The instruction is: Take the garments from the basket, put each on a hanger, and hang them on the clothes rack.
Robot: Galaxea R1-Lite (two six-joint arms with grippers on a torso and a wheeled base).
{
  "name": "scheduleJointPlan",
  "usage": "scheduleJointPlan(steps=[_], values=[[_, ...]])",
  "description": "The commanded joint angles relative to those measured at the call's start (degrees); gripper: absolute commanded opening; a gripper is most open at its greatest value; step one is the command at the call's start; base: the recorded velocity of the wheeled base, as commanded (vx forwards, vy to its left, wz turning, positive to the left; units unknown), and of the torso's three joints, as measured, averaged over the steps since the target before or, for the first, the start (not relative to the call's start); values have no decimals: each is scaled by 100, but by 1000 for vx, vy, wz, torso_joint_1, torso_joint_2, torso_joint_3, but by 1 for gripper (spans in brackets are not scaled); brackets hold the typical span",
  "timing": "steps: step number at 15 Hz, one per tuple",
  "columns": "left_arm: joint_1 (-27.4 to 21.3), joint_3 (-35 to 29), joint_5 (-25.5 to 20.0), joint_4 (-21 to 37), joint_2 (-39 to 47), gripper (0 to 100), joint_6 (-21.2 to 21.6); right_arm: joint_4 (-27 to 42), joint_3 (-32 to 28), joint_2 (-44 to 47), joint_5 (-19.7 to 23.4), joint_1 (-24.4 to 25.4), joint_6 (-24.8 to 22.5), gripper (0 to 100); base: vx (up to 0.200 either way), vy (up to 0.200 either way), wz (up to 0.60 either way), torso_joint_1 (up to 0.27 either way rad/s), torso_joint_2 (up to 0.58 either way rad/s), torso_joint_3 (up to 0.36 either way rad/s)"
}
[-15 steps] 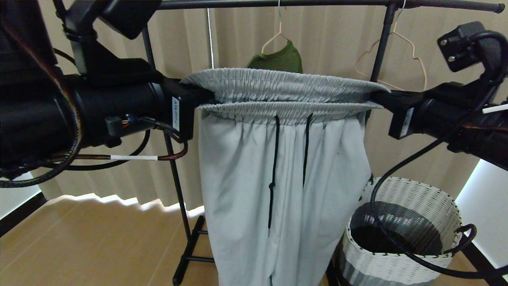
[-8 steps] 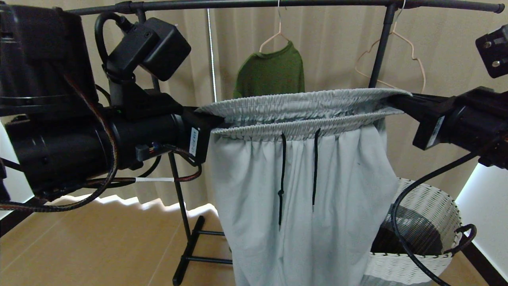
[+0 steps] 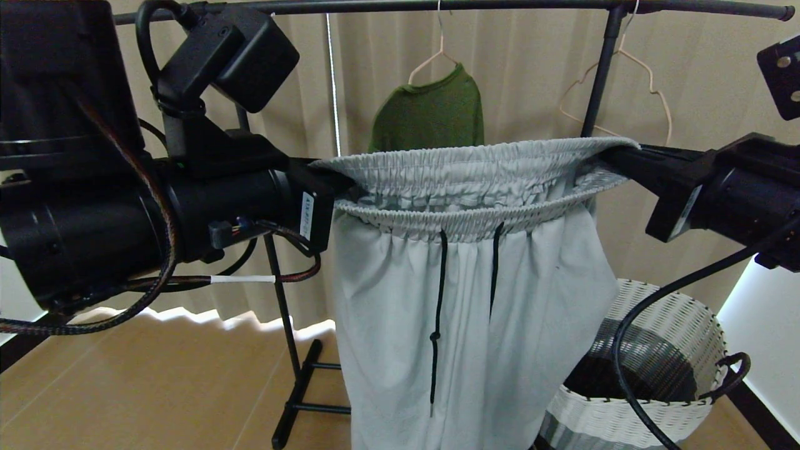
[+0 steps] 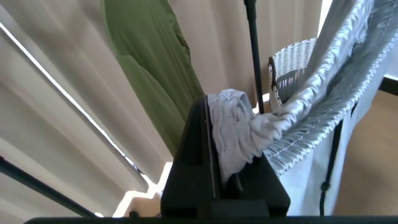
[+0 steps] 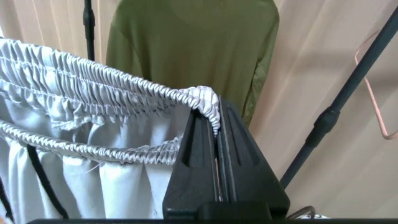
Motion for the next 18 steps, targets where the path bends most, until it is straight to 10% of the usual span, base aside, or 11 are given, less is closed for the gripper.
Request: scheduleJointPlan(steps=[1,11,12,18], values=[[12,13,0,-3,-19,0,10,11,24,1,2,11,-1,0,0,0,0,0,0,0],[21,-13,53,-3,-81,0,10,63,6,-52,2,11,-28,0,0,0,0,0,0,0],[21,-57,105,-3,-90,0,10,107,-12,-70,-6,11,-28,100,0,0,0,0,0,0],[294,-206,554,14,-81,0,19,142,59,-360,126,11,-10,100,0,0,0,0,0,0]])
